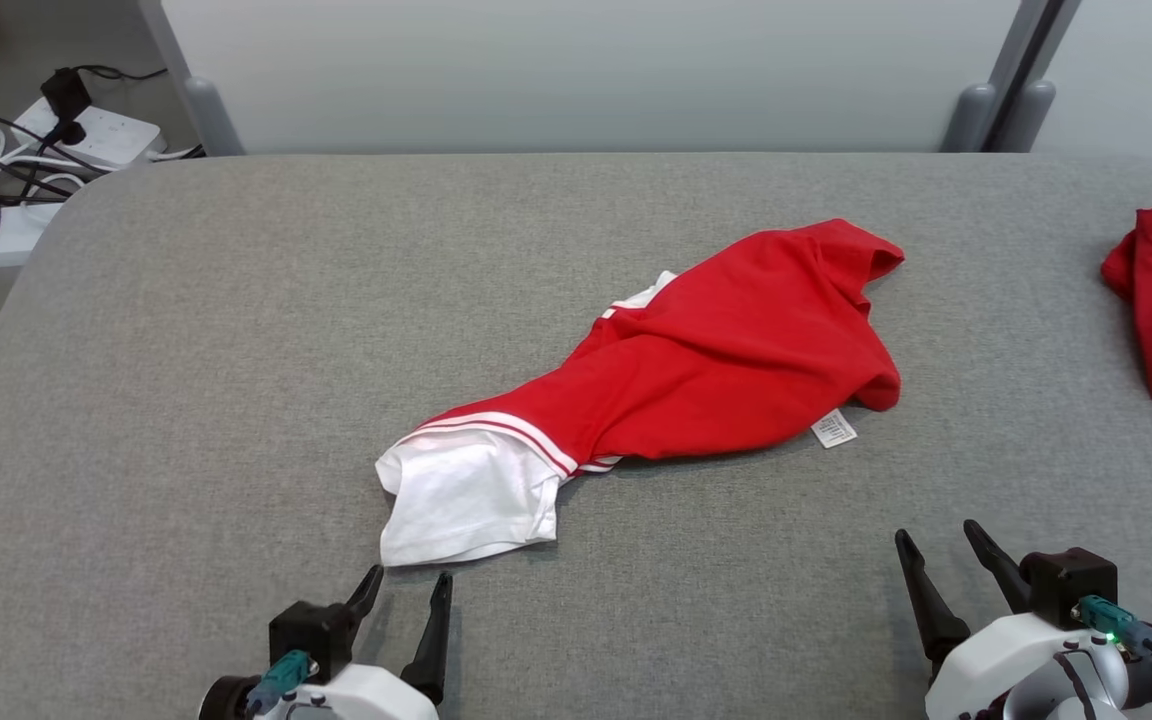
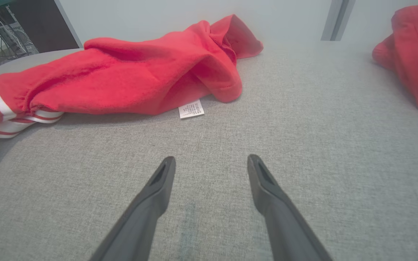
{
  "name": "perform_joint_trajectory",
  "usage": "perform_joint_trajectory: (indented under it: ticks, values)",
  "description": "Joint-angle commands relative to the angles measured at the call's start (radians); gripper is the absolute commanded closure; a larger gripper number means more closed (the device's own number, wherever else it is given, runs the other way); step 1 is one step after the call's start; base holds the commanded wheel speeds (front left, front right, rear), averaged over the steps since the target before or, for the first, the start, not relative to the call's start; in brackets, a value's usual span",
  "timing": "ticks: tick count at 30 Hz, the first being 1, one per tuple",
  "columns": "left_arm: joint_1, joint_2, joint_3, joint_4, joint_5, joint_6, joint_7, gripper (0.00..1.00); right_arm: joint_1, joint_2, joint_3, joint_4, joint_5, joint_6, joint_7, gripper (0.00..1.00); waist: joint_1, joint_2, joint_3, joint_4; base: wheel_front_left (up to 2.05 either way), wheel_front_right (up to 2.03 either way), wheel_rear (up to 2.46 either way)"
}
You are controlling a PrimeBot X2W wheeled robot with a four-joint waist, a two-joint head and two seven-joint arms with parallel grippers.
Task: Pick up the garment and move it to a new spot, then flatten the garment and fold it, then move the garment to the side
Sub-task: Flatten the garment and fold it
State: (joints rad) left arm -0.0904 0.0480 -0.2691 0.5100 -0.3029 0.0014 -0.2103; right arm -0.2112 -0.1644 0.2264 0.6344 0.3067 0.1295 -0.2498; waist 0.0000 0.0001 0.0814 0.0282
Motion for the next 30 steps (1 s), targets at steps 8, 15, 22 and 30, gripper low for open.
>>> perform_joint_trajectory:
  ticks: [8, 15, 22, 30]
  values:
    - [-0.107, 0.004, 0.029, 0.086, 0.000, 0.071, -0.008, 0.00, 0.013, -0.021, 0.018, -0.028, -0.001, 0.001, -0.012, 0.00, 0.0000, -0.0001, -0.001, -0.027, 0.00, 0.00, 0.00]
    - [-0.133, 0.009, 0.039, 0.152, -0.003, 0.100, -0.009, 0.00, 0.016, -0.027, 0.024, -0.029, 0.003, 0.001, -0.012, 0.00, 0.0000, -0.0001, -0.002, -0.035, 0.00, 0.00, 0.00]
    - [-0.171, 0.011, 0.032, 0.189, -0.006, 0.090, -0.025, 0.00, 0.012, -0.026, 0.026, -0.032, 0.005, 0.001, -0.012, 0.00, 0.0000, -0.0001, 0.003, -0.034, 0.00, 0.00, 0.00]
    - [-0.197, 0.017, 0.028, 0.239, -0.008, 0.089, -0.034, 0.00, 0.003, -0.028, 0.033, -0.033, 0.011, 0.001, -0.012, 0.00, 0.0000, -0.0001, 0.003, -0.045, 0.00, 0.00, 0.00]
